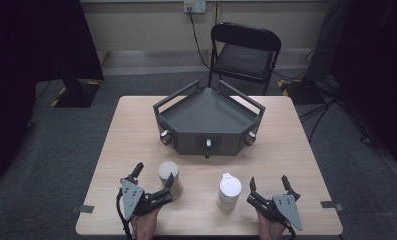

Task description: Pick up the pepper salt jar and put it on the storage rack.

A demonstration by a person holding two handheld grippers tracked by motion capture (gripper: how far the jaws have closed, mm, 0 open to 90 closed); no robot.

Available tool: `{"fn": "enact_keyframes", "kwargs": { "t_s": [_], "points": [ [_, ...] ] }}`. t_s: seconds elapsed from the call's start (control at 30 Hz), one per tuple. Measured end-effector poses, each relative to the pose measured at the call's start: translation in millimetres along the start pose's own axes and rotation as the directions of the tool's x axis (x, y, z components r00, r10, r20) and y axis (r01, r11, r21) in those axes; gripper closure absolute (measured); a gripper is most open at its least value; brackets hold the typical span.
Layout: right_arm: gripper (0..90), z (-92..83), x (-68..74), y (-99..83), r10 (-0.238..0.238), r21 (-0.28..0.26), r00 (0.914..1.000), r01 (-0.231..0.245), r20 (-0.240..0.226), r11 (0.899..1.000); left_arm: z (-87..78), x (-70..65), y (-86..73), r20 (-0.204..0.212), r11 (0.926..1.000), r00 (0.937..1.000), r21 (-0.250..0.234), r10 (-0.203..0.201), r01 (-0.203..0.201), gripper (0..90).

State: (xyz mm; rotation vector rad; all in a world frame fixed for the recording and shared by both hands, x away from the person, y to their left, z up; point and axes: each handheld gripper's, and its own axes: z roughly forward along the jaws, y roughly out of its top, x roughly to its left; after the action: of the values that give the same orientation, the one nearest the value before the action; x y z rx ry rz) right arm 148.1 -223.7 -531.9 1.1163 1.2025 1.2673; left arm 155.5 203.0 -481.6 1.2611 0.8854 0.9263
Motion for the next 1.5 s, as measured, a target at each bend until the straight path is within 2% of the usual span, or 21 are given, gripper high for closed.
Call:
{"fn": "enact_keyframes", "kwargs": {
  "t_s": [0.3,0.77,0.97,1.23,1.3,1.4,1.5],
  "points": [
    [0.4,0.0,0.5,0.0,0.0,0.0,1.0,0.0,0.003,1.0,6.2,-10.0,-7.0,0.015,0.9992,0.9997,0.035,0.017,-0.018,5.2],
    [0.4,0.0,0.5,0.0,0.0,0.0,1.0,0.0,0.003,1.0,12.0,-9.1,-14.5,0.005,0.9953,0.9999,0.097,-0.01,0.01,12.4],
    [0.4,0.0,0.5,0.0,0.0,0.0,1.0,0.0,0.003,1.0,16.5,-6.1,-14.4,0.013,0.9931,0.9997,0.116,-0.019,0.017,16.5],
    [0.4,0.0,0.5,0.0,0.0,0.0,1.0,0.0,0.003,1.0,22.2,-1.2,-16.0,0.037,0.9917,0.9993,0.129,-0.004,0.0,25.9],
    [0.4,0.0,0.5,0.0,0.0,0.0,1.0,0.0,0.003,1.0,23.9,0.7,-16.7,0.048,0.9916,0.9988,0.129,-0.013,0.007,28.3],
    [0.4,0.0,0.5,0.0,0.0,0.0,1.0,0.0,0.003,1.0,25.6,-1.5,-18.3,0.04,0.9921,0.9992,0.125,0.006,-0.011,31.2],
    [0.5,0.0,0.5,0.0,0.0,0.0,1.0,0.0,0.003,1.0,25.2,-1.2,-19.6,0.038,0.9929,0.9993,0.119,-0.005,0.001,33.4]
  ]
}}
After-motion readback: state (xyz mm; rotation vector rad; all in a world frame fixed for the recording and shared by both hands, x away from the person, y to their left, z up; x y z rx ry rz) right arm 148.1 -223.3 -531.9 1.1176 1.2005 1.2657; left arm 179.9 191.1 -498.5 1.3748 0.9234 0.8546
